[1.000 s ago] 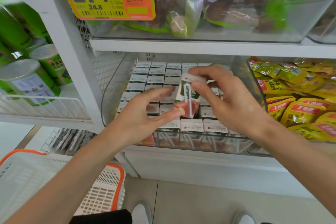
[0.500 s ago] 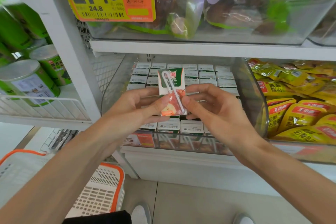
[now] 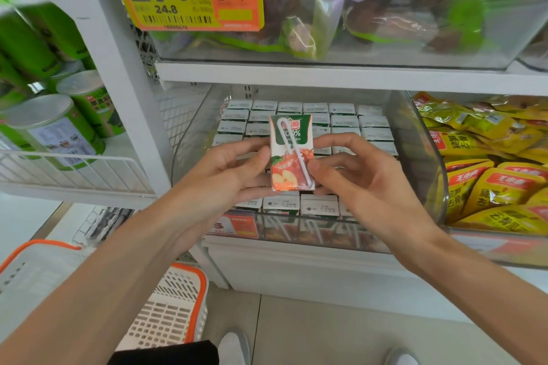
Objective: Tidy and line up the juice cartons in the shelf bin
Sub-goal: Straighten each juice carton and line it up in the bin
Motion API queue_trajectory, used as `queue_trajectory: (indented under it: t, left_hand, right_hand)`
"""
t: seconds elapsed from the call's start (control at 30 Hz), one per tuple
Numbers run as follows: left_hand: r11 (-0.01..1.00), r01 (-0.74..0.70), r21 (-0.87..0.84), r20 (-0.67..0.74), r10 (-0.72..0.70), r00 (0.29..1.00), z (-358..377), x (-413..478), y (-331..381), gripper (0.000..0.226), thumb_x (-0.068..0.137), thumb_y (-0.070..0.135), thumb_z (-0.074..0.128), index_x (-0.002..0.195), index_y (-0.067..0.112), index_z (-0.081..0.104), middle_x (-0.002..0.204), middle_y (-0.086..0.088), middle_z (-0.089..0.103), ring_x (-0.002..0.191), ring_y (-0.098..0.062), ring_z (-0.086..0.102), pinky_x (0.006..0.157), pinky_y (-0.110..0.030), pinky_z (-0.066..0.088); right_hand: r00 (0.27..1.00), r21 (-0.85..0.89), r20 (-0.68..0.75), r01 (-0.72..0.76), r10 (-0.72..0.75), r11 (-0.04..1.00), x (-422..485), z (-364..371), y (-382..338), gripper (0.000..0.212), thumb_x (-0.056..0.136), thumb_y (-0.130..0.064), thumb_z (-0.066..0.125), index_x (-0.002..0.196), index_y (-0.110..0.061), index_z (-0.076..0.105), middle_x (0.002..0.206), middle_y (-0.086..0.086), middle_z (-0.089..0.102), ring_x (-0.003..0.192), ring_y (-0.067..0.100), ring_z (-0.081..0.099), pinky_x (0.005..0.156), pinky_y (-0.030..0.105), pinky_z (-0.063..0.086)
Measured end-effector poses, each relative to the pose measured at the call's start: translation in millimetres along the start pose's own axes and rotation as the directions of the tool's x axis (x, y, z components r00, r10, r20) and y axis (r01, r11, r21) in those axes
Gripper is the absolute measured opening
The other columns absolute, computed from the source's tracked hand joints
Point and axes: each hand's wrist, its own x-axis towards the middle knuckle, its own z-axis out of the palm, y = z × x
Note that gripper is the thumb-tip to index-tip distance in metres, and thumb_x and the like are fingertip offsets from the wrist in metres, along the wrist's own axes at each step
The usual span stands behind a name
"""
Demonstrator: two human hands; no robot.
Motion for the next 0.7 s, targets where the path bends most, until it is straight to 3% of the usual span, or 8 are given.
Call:
queue_trajectory:
  t: [0.2, 0.37, 0.5, 0.6, 0.7]
  left_hand:
    - [0.998, 0.048, -0.032, 0.009, -0.048, 0.999, 2.3, -0.7, 1.5, 0.031, 0.108, 0.022, 0.052, 0.136, 0.02, 0.063, 0.119, -0.004, 0.079, 0.112, -0.022, 0.075, 0.095, -0.03, 0.06]
    - [0.995, 0.094, -0.032, 0.005, -0.093, 0.996, 7.7, -1.3, 2.3, 0.028, 0.109, 0.014, 0.049, 0.133, 0.02, 0.064, 0.115, -0.005, 0.08, 0.108, -0.021, 0.077, 0.089, -0.027, 0.062]
    - [0.994, 0.106, -0.036, -0.026, -0.107, 0.994, 13.6, -1.7, 5.5, 0.027, 0.105, 0.017, 0.056, 0.131, 0.021, 0.064, 0.112, -0.005, 0.08, 0.105, -0.02, 0.078, 0.085, -0.025, 0.062]
    - [0.992, 0.094, -0.083, -0.032, -0.097, 0.995, 21.1, -1.4, 8.5, 0.033, 0.096, 0.025, 0.066, 0.129, 0.02, 0.065, 0.112, -0.004, 0.08, 0.106, -0.018, 0.077, 0.086, -0.024, 0.061]
    - [0.993, 0.101, -0.065, 0.06, -0.097, 0.993, 26.3, -4.5, 9.1, 0.043, 0.088, 0.034, 0.072, 0.129, 0.024, 0.065, 0.118, 0.001, 0.079, 0.11, -0.015, 0.075, 0.093, -0.021, 0.057]
  right_hand:
    - [0.999, -0.006, -0.022, 0.032, -0.033, 0.999, 0.3, -0.6, 4.6, 0.022, 0.093, -0.019, 0.076, 0.114, -0.016, 0.07, 0.086, 0.01, 0.08, 0.077, 0.016, 0.076, 0.073, 0.023, 0.062]
    - [0.999, -0.061, -0.037, 0.03, -0.033, 0.998, -1.5, -1.6, 8.0, 0.018, 0.095, -0.017, 0.075, 0.113, -0.017, 0.069, 0.086, 0.013, 0.079, 0.082, 0.028, 0.076, 0.076, 0.034, 0.065]
    - [0.999, -0.012, -0.028, -0.035, 0.034, 0.999, -4.6, -2.8, 9.7, 0.014, 0.1, -0.015, 0.07, 0.114, -0.017, 0.068, 0.088, 0.009, 0.081, 0.079, 0.019, 0.077, 0.074, 0.027, 0.065]
    - [0.995, 0.08, 0.012, -0.104, 0.103, 0.991, -6.0, -5.3, 7.6, 0.013, 0.106, -0.015, 0.061, 0.117, -0.013, 0.067, 0.094, 0.006, 0.083, 0.088, 0.017, 0.08, 0.076, 0.022, 0.063]
    - [0.986, 0.196, 0.078, -0.162, 0.149, 0.967, -6.9, -7.3, 2.3, 0.021, 0.111, -0.024, 0.052, 0.118, -0.015, 0.069, 0.102, 0.007, 0.082, 0.094, 0.021, 0.08, 0.078, 0.022, 0.062]
